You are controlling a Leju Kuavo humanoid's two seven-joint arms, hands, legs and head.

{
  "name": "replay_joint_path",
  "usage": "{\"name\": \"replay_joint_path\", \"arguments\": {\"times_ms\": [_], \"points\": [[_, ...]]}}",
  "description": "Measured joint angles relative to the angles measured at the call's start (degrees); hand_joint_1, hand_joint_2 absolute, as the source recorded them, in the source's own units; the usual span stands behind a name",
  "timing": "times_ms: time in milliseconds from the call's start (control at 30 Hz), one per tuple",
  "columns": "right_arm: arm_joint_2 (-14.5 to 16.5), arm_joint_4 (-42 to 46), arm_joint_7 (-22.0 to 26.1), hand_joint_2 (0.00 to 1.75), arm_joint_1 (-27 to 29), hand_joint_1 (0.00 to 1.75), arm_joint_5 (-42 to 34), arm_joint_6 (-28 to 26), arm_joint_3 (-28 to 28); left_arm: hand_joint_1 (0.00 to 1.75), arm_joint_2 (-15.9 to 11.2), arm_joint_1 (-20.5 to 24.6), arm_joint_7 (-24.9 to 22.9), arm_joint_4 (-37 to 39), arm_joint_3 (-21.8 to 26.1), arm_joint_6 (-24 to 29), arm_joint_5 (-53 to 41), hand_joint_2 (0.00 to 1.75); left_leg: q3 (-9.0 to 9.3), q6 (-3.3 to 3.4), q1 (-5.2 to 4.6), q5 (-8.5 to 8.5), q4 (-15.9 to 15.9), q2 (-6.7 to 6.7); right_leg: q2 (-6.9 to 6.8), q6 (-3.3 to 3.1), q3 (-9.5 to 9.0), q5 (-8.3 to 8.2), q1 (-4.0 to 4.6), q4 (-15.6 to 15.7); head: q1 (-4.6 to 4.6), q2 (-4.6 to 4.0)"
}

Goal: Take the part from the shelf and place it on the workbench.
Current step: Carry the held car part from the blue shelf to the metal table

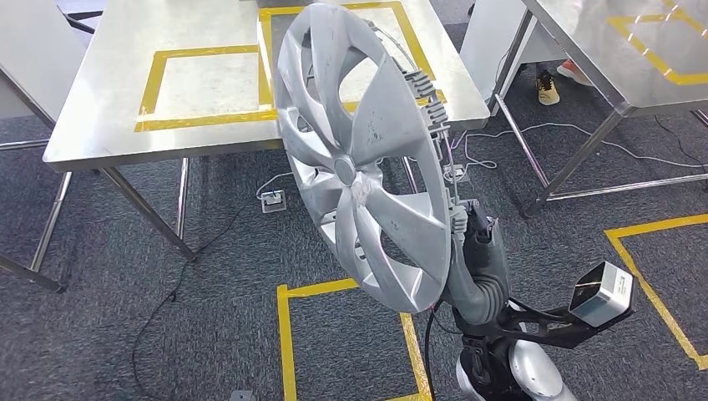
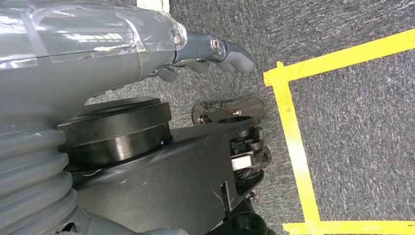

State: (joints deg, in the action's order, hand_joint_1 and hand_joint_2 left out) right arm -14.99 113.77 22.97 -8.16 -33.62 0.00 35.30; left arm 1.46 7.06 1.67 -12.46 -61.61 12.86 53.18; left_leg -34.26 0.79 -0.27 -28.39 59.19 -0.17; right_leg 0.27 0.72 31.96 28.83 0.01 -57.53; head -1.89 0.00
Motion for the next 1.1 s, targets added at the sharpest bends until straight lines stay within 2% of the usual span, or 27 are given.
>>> {"name": "replay_joint_path", "arguments": {"times_ms": [1100], "points": [[-0.02, -0.02, 0.00, 1.75, -0.01, 1.75, 0.00, 0.00, 0.00, 0.00, -0.01, 0.00, -0.01, 0.00, 0.00, -0.10, -0.02, 1.75, 0.05, 0.01, 0.00, -0.01, 0.00, 0.03, 0.00, 0.00, -0.05, 0.00, 0.00, 0.01, 0.03, 0.00]]}}
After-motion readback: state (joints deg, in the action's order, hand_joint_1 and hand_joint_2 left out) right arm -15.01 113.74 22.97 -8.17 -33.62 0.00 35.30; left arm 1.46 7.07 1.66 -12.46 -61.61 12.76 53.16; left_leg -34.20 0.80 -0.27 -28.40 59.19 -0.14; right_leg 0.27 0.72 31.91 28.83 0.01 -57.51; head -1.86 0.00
